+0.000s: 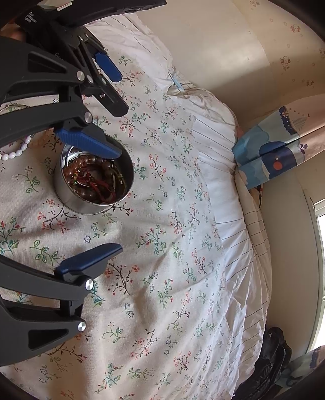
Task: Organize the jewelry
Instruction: 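Move the left gripper back to the bracelets beside the tin, then grasp the red-cord bracelet with the left gripper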
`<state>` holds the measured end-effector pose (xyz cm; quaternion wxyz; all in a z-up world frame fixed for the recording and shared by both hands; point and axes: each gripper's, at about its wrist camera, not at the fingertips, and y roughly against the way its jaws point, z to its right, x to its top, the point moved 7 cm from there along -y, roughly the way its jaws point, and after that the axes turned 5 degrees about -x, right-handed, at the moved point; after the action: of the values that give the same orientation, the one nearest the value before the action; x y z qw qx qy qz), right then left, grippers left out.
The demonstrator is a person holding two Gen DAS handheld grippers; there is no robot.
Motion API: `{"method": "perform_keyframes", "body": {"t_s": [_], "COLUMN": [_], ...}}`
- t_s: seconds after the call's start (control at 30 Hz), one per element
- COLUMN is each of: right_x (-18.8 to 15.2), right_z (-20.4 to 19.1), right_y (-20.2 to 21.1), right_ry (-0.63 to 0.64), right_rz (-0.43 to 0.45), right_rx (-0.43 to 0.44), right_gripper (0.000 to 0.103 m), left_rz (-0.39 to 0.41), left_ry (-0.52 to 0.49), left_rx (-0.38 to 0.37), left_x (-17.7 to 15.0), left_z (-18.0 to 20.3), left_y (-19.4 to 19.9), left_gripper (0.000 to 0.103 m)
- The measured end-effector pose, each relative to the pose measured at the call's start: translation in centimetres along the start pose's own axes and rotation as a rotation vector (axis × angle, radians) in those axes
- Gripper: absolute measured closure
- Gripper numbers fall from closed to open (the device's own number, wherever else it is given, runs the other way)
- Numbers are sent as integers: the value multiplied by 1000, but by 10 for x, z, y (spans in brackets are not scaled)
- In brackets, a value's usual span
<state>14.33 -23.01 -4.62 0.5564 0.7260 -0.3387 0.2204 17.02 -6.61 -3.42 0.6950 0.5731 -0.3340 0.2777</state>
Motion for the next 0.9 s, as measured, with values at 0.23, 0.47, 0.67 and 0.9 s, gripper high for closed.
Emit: {"method": "perform_keyframes", "body": {"t_s": [0.23, 0.47, 0.67, 0.9], "right_x": [-5, -38, -72, -112], "right_z": [1, -3, -28, -54], "right_y": [0, 13, 20, 23], "right_ry": [20, 82, 191, 356], "right_rz": [-35, -131, -193, -259], "right_rx": [-32, -51, -22, -66], "right_gripper": [34, 30, 30, 30], "left_rz": [-5, -14, -38, -53], "left_ry": [-38, 20, -23, -48], "left_rx": [15, 37, 60, -30], "left_x": [0, -13, -37, -53], "left_z": [-10, -47, -52, -44], "left_y": [4, 30, 54, 65], "left_gripper": [9, 9, 9, 9]}}
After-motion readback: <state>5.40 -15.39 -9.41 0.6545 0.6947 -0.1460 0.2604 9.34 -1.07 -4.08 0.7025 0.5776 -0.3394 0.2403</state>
